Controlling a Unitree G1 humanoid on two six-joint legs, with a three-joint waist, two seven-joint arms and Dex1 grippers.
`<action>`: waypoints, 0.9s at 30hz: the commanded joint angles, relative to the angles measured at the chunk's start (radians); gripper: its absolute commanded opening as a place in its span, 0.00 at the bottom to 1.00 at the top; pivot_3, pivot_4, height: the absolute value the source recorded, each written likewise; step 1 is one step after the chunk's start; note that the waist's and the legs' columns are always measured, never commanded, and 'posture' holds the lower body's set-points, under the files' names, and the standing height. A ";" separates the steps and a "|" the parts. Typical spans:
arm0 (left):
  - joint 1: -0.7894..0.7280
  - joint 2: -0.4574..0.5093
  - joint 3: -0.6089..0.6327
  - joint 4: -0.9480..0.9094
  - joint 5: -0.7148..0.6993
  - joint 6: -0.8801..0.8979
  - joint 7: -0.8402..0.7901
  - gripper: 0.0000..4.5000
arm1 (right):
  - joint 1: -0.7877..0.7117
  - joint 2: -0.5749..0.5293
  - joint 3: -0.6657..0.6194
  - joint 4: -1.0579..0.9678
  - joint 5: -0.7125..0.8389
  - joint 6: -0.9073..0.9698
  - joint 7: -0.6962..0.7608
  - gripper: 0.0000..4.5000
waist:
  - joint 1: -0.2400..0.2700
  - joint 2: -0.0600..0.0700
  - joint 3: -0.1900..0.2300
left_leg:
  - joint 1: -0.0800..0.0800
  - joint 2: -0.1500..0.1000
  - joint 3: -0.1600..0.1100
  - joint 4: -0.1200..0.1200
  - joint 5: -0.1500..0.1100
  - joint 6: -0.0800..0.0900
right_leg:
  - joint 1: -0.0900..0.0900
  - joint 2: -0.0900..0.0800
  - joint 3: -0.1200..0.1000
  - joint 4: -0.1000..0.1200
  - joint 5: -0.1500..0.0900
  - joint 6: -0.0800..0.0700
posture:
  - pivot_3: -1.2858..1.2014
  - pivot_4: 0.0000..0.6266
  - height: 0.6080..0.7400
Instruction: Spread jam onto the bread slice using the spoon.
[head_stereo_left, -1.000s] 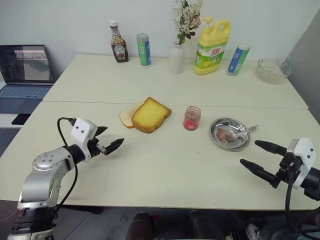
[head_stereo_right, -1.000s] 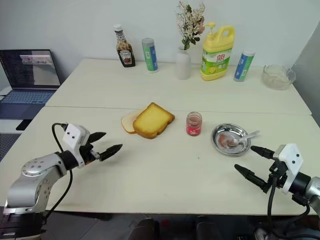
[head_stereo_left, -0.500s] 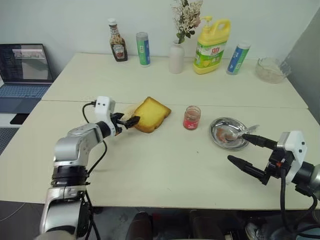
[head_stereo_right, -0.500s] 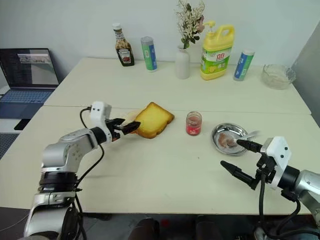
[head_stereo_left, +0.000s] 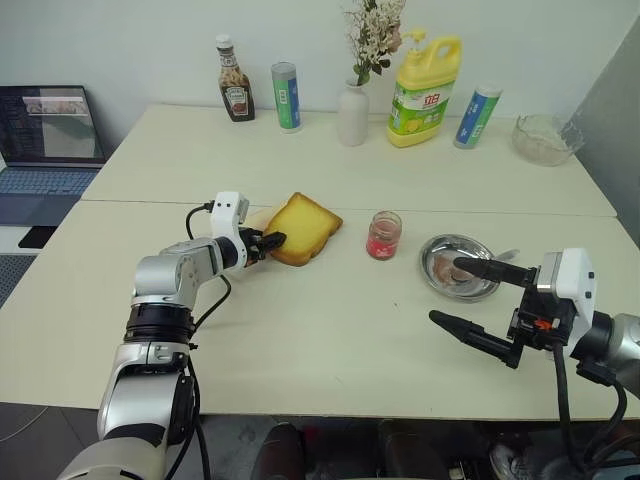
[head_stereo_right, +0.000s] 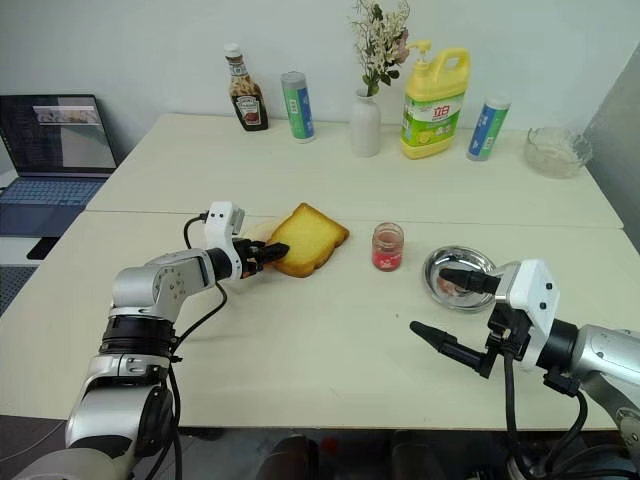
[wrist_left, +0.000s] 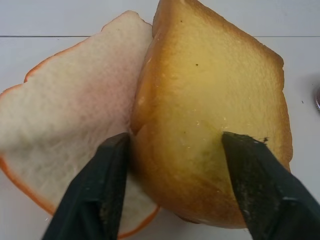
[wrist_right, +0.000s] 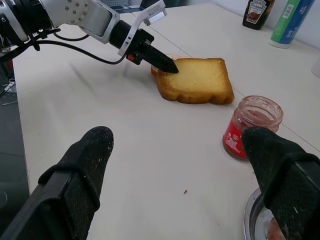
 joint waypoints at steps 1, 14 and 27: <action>-0.027 0.003 -0.004 -0.019 0.008 -0.008 -0.012 0.31 | 0.016 -0.001 -0.013 -0.025 0.007 -0.024 0.008 1.00 | 0.000 0.000 0.000 | 0.000 0.000 0.000 0.000 0.000 0.000 | 0.000 0.000 0.000 0.000 0.000 0.000 | 0.52 0.24 1.00; -0.008 0.003 0.009 -0.093 -0.030 0.026 -0.058 0.00 | 0.037 -0.014 0.009 0.001 -0.005 -0.059 0.052 1.00 | 0.000 0.000 0.000 | 0.000 0.000 0.000 0.000 0.000 0.000 | 0.000 0.000 0.000 0.000 0.000 0.000 | 0.52 0.24 1.00; 0.022 -0.016 0.029 -0.142 -0.057 0.062 -0.041 0.00 | -0.047 -0.020 -0.019 0.048 0.065 -0.060 0.073 1.00 | 0.000 0.000 0.000 | -0.001 0.000 0.000 0.000 0.000 0.000 | -0.001 0.000 0.000 0.000 0.001 0.000 | 0.52 0.24 1.00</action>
